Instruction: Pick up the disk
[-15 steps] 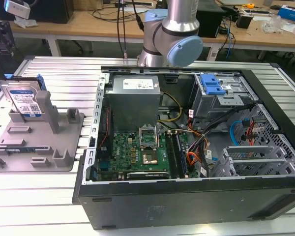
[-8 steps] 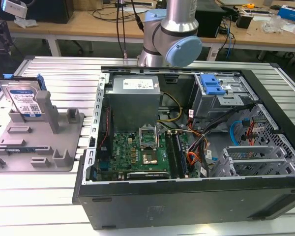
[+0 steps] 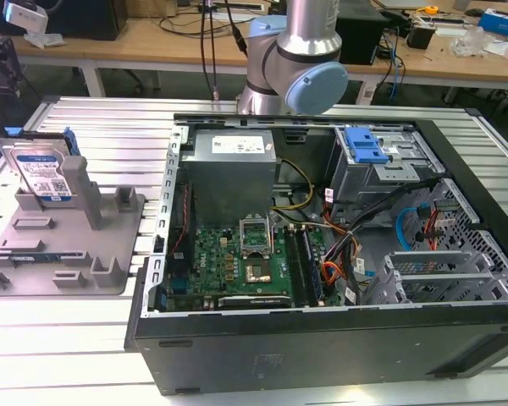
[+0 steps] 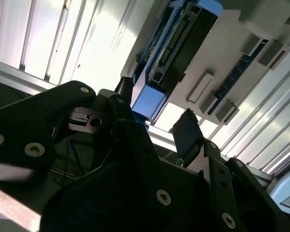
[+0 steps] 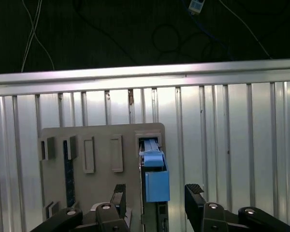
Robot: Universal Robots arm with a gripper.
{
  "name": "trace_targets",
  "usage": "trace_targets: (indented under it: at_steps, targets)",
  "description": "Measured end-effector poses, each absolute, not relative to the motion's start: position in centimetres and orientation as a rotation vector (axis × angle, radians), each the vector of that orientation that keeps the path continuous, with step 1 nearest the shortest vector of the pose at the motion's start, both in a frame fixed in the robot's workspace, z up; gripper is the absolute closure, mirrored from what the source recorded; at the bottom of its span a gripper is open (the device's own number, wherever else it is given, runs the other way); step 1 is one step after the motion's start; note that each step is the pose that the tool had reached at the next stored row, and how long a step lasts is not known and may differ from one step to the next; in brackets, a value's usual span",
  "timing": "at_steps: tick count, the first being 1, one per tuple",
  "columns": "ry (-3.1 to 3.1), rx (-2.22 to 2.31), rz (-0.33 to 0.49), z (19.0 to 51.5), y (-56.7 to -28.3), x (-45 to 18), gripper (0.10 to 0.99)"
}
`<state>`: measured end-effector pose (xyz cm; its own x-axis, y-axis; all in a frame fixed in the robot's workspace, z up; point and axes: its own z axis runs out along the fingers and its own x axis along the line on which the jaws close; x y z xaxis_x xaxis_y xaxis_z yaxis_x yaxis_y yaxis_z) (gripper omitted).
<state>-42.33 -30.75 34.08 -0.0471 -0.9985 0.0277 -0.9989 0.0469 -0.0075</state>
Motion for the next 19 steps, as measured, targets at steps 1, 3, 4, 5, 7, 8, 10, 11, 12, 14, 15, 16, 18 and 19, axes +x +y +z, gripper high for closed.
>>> trace_targets:
  at_steps: [1, 3, 4, 5, 7, 8, 10, 11, 12, 14, 15, 16, 18, 19]
  targets:
    - [-2.262, 2.158, 0.038, 34.0, -30.8, -42.3, 0.486]
    - [-2.261, 2.159, 0.038, 33.8, -30.8, -42.3, 0.486]
    - [-2.261, 2.16, 0.038, 33.7, -30.8, -42.4, 0.486]
    - [-2.26, 2.16, 0.038, 33.6, -30.8, -42.4, 0.486]
    - [-2.259, 2.161, 0.038, 33.4, -30.8, -42.4, 0.486]
    - [-2.259, 2.162, 0.038, 33.4, -30.8, -42.4, 0.486]
    - [-2.258, 2.163, 0.038, 33.2, -30.8, -42.5, 0.486]
    - [-2.257, 2.164, 0.038, 33.1, -30.8, -42.5, 0.486]
    - [-2.257, 2.164, 0.038, 33.1, -30.8, -42.5, 0.486]
    - [-2.255, 2.165, 0.038, 32.9, -30.8, -42.5, 0.486]
    - [-2.255, 2.166, 0.038, 32.8, -30.8, -42.5, 0.486]
    - [-2.254, 2.166, 0.038, 32.7, -30.8, -42.6, 0.486]
    - [-2.253, 2.168, 0.038, 32.5, -30.8, -42.6, 0.573]
    - [-2.252, 2.169, 0.038, 32.5, -30.8, -42.6, 0.573]
